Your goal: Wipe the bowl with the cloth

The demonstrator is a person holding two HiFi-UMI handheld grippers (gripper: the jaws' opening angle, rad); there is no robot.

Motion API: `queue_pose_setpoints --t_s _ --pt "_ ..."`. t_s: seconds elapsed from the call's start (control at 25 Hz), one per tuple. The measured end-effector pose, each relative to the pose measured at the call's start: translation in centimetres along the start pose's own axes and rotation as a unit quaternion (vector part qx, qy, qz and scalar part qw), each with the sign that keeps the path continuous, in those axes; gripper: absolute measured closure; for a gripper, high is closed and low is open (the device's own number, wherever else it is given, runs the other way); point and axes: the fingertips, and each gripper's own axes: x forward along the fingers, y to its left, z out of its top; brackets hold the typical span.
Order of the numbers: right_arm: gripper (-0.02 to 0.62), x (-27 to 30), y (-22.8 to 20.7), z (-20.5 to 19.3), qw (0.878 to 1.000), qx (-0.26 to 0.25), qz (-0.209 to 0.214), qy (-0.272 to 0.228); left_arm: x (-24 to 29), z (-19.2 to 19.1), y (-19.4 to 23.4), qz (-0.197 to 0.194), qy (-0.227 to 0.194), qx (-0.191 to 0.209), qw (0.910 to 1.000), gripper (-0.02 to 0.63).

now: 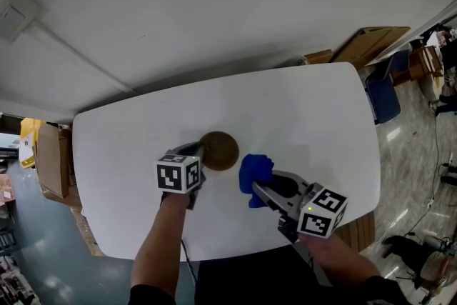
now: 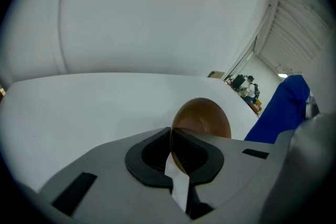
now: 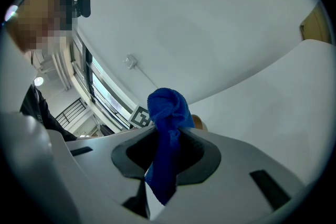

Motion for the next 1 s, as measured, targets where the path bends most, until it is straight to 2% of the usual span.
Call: queue_pose_setpoints --t_s 0.2,0.4,0.76,1.0 --pt "0.518 -0.2 0.8 0.4 1.0 -0.006 0.007 -0.004 -1.3 0.1 -0.4 0.013 -0.004 0.013 0.9998 0.586" --pt "0.518 -0.3 2.5 0.5 1.0 -0.011 0.023 -0.009 -4.4 1.8 -2.4 0.018 -0.038 0.014 0.999 0.586" --pt "0.518 -1.9 7.6 1.7 0.997 -0.043 0.062 -0.027 -12.1 4.4 -8.6 0.004 -0.094 0.033 0.995 0.586" --pt "0.519 -4.7 9.8 2.6 0.994 -0.063 0.08 -0.046 -18.6 5.9 -10.3 0.006 -0.136 0.034 0.9901 0.586"
